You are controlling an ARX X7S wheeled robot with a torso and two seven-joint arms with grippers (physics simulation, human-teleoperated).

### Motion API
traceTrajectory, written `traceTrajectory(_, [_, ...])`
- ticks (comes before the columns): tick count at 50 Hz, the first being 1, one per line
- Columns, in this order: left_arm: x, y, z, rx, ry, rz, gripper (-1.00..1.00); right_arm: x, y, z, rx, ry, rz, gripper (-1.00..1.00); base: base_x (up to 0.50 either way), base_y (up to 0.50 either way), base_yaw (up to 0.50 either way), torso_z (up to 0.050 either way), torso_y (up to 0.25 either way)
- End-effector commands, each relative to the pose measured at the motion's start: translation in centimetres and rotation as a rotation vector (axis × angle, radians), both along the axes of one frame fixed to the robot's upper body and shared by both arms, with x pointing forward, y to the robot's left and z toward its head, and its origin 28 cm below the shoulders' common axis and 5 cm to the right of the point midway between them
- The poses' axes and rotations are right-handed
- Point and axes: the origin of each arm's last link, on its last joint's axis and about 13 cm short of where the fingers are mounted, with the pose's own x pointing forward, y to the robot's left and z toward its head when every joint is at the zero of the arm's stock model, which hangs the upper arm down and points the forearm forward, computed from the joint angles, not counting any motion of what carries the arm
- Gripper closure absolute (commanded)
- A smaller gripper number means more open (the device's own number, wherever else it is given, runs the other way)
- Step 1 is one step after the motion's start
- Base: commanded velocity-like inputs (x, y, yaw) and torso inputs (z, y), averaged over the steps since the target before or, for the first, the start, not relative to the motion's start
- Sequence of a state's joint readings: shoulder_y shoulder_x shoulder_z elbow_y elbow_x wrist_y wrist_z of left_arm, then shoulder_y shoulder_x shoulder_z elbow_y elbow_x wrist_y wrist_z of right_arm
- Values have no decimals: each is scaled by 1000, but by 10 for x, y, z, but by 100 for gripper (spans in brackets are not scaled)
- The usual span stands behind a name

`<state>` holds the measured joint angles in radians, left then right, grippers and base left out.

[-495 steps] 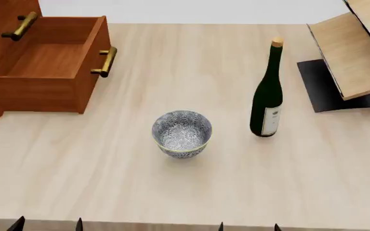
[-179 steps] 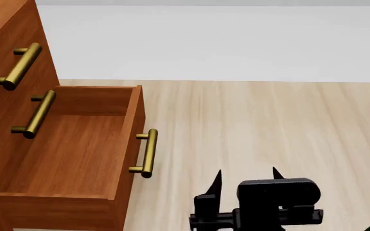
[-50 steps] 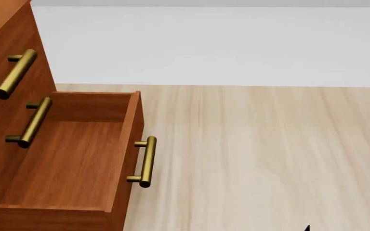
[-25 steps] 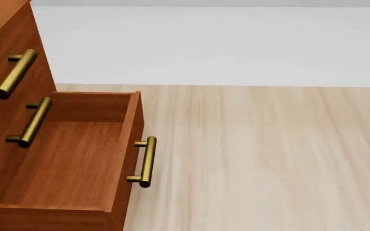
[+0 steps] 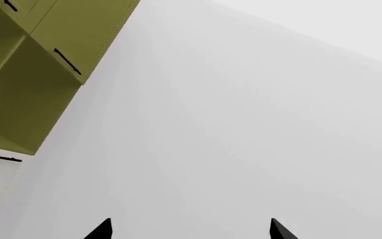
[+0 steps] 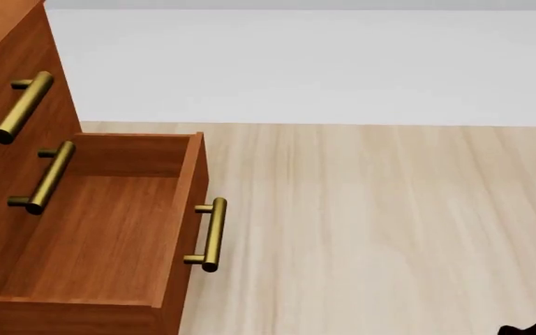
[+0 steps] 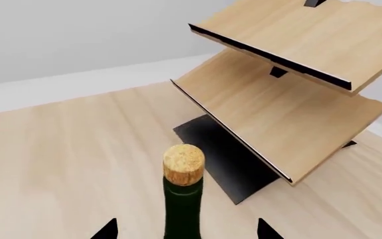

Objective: Put the wine bottle in the bottom drawer of the cabinet.

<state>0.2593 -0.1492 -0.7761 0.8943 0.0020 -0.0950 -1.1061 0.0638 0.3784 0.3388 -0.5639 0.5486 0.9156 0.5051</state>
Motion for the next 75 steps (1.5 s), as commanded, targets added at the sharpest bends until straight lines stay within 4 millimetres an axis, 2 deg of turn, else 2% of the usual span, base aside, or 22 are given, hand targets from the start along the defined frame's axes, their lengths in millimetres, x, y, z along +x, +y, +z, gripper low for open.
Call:
traceTrajectory(1, [0,0,0,2,0,1,-100,13,-5,-2,6,12,-8,-100,0,0,0,0,0])
traceTrajectory(30, [0,0,0,3,5,-4,-100,26,-10,-16,27,52,-15,-100,0,0,0,0,0])
traceTrajectory(31, [0,0,0,3,4,-1,-100,25,-9,-15,27,47,-15,100,0,0,0,0,0])
traceTrajectory(49, [0,-1,0,8,7,-7,-100,21,-5,6,-22,2,4,100,0,0,0,0,1])
traceTrajectory(63, [1,-1,0,11,15,-5,-100,34,4,66,-130,-101,32,100,0,0,0,0,1])
traceTrajectory(75, [2,-2,3,14,24,0,-100,53,21,93,-143,-118,146,100,0,0,0,0,0])
